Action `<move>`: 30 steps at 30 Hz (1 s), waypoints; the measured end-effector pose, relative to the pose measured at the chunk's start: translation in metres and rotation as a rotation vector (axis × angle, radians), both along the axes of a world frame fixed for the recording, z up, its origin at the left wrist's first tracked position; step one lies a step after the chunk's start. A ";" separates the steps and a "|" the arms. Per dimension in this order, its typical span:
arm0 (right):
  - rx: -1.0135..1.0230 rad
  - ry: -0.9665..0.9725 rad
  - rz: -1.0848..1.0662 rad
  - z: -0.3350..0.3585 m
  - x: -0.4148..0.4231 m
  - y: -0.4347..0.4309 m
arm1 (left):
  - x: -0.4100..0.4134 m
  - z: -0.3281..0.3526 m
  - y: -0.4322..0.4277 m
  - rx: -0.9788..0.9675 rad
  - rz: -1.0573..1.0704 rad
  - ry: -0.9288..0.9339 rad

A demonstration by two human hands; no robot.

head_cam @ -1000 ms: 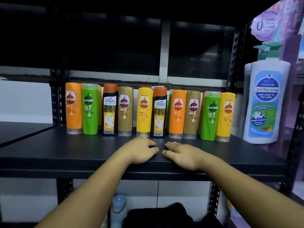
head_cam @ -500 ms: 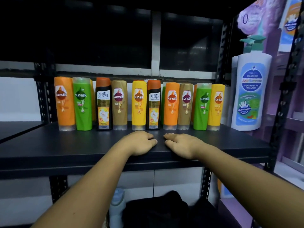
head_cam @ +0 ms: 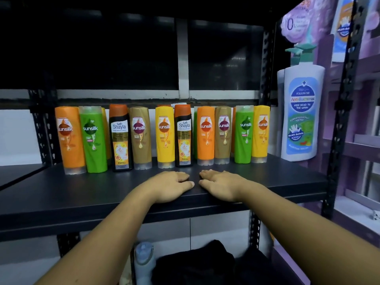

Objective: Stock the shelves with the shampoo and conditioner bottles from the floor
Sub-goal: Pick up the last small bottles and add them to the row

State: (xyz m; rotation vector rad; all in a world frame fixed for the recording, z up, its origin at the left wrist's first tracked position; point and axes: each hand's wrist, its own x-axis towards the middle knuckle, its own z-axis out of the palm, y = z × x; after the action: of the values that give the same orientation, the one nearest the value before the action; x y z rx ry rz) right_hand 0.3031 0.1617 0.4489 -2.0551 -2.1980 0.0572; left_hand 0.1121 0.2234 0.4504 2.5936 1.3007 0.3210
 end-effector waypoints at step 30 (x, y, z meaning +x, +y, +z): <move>0.096 0.021 0.066 -0.003 0.008 -0.005 | 0.007 0.004 -0.019 0.089 0.155 0.043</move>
State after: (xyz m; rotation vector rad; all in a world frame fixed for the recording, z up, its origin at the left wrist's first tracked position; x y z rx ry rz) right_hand 0.3106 0.1571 0.4461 -1.9234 -2.2100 -0.0199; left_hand 0.1194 0.2040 0.4542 2.5900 1.5405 0.3595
